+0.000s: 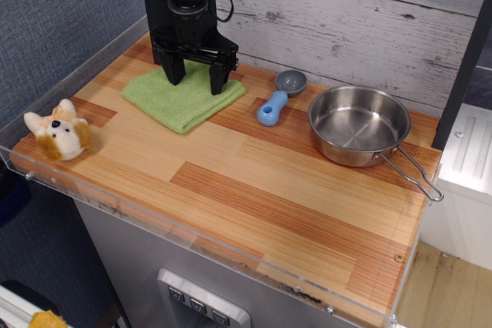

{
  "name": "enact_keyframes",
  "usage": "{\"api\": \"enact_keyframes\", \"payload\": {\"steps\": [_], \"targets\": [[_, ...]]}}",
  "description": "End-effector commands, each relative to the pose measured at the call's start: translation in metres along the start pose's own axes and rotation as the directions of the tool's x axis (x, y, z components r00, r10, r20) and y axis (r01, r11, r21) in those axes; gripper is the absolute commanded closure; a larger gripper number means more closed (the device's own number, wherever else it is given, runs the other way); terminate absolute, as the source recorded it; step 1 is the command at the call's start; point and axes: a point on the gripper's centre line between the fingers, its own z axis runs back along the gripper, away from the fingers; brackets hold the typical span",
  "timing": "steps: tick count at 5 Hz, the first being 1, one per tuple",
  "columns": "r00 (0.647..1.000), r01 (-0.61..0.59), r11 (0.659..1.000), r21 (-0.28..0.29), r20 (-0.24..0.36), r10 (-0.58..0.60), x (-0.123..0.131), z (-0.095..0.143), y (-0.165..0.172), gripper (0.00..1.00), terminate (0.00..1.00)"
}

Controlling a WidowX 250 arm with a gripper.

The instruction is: Move the green cloth at the left edge corner of the table.

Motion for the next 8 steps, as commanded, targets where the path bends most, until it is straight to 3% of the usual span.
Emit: {"api": "enact_keyframes", "payload": {"steps": [1, 3, 5, 6, 8], "targets": [[0.985, -0.038, 0.999, -0.018, 0.171, 0.041, 0.029, 0.069, 0.006, 0.0, 0.0], [0.971, -0.029, 0.999, -0.039, 0.238, 0.037, 0.031, 0.117, -0.002, 0.0, 0.0], [0.962, -0.016, 0.996, -0.085, 0.272, 0.039, 0.011, 0.16, -0.012, 0.0, 0.0], [0.965, -0.006, 0.995, -0.102, 0.26, 0.032, -0.004, 0.174, -0.019, 0.0, 0.0], [0.965, -0.006, 0.995, -0.102, 0.26, 0.032, -0.004, 0.174, -0.019, 0.0, 0.0]]}}
